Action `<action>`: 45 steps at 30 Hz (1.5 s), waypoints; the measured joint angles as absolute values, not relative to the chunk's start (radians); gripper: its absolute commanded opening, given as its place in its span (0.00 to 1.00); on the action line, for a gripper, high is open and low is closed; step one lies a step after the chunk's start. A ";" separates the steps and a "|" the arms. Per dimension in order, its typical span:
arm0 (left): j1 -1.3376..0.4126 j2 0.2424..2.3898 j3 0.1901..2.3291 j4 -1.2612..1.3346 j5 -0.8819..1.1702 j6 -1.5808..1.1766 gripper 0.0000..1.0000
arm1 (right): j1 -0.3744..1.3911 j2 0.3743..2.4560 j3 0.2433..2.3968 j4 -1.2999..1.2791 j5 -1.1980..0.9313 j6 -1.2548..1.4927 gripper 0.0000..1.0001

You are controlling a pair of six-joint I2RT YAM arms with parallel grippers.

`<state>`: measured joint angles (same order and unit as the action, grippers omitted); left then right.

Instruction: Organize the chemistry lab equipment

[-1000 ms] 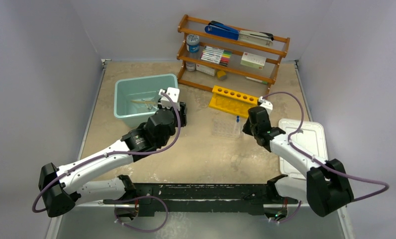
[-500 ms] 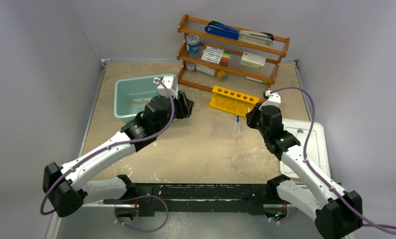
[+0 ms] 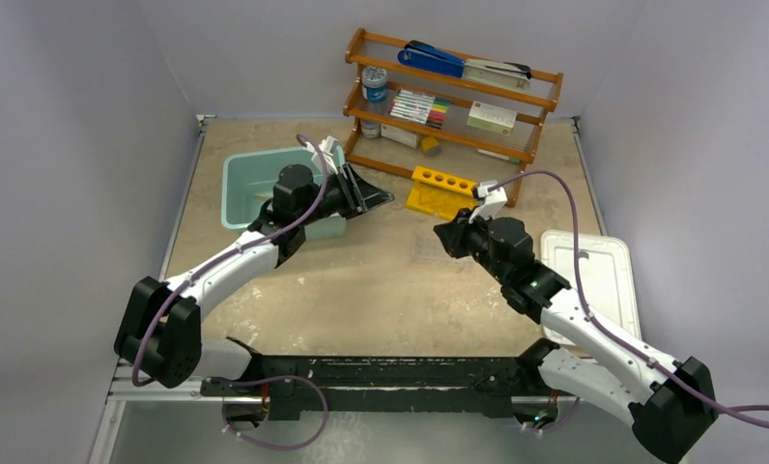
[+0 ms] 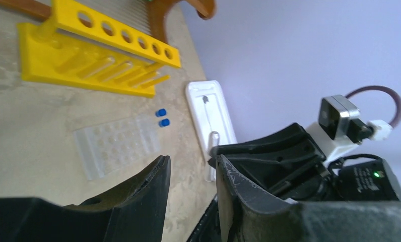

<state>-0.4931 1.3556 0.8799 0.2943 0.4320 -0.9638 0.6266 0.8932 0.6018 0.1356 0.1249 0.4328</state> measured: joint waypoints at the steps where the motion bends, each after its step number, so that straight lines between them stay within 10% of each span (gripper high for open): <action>1: -0.493 1.359 0.872 0.326 0.455 -0.982 0.38 | 0.630 0.900 0.602 0.149 0.113 0.431 0.14; 45: -0.545 1.309 0.844 0.216 0.494 -0.722 0.28 | 0.833 1.114 0.692 0.305 0.078 0.366 0.15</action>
<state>-0.5446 1.3087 0.8444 0.2161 0.4938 -0.7216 0.8330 1.1141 0.6922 0.3054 0.0780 0.3660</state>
